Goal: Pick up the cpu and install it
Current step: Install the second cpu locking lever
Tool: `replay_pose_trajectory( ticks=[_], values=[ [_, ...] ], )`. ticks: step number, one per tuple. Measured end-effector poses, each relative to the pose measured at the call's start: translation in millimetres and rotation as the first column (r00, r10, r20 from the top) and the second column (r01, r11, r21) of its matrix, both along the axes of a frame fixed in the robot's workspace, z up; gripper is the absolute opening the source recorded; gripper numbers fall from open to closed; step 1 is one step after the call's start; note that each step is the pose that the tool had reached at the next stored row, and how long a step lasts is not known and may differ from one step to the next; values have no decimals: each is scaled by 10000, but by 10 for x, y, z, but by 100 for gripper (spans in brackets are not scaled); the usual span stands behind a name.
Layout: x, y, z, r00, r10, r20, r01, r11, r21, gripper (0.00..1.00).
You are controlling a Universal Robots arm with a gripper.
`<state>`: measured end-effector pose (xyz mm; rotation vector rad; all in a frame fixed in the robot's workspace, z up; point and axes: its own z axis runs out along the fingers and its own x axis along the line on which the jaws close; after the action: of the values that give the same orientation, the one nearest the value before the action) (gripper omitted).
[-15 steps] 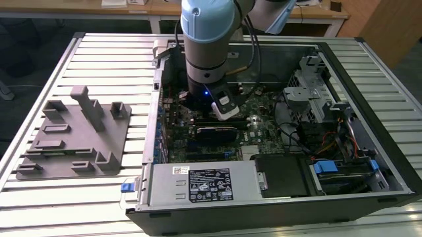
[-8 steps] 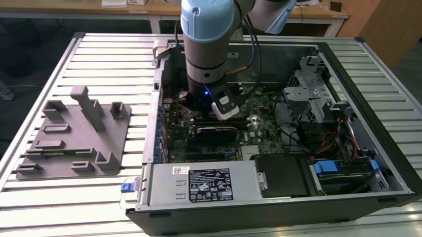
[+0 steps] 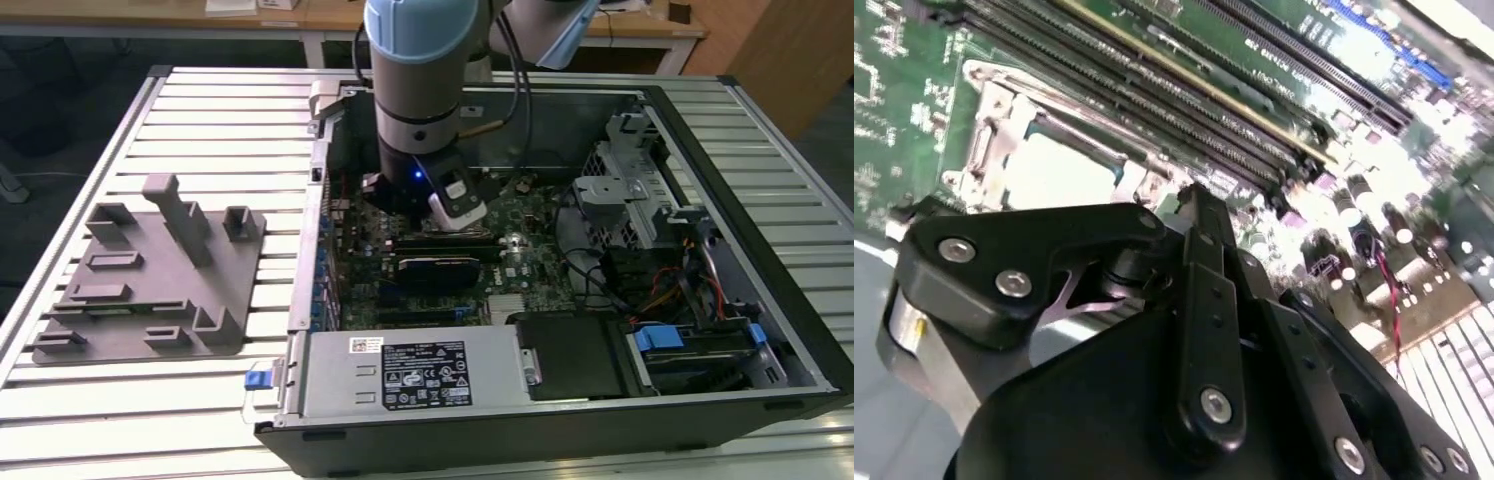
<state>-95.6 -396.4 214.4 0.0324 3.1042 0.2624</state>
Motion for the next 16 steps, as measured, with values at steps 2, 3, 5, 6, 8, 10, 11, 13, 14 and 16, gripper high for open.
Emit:
replay_pose_trajectory(
  ticks=[2, 3, 5, 6, 8, 10, 11, 13, 14, 16],
  values=[
    [0, 0, 62, 10000, 0, 1, 0, 10000, 1, 11],
    [0, 0, 88, 10000, 0, -1, 0, 10000, -2, 11],
    [0, 2, 116, 10000, -2, 2, 2, 10000, -53, 11],
    [4, 1, 122, 10000, -7, 2, 7, 9999, -128, 11],
    [20, 1, 126, 10000, -26, 0, 26, 9996, -274, 11],
    [56, 1, 126, 10000, -49, 0, 49, 9993, -374, 11],
    [81, 1, 127, 10000, -55, -1, 55, 9992, -396, 11],
    [141, 1, 127, 10000, -65, -1, 65, 9991, -421, 11],
    [172, 1, 126, 10000, -68, -1, 68, 9991, -430, 11],
    [237, 2, 126, 10000, -71, -1, 71, 9990, -442, 11]
  ],
)
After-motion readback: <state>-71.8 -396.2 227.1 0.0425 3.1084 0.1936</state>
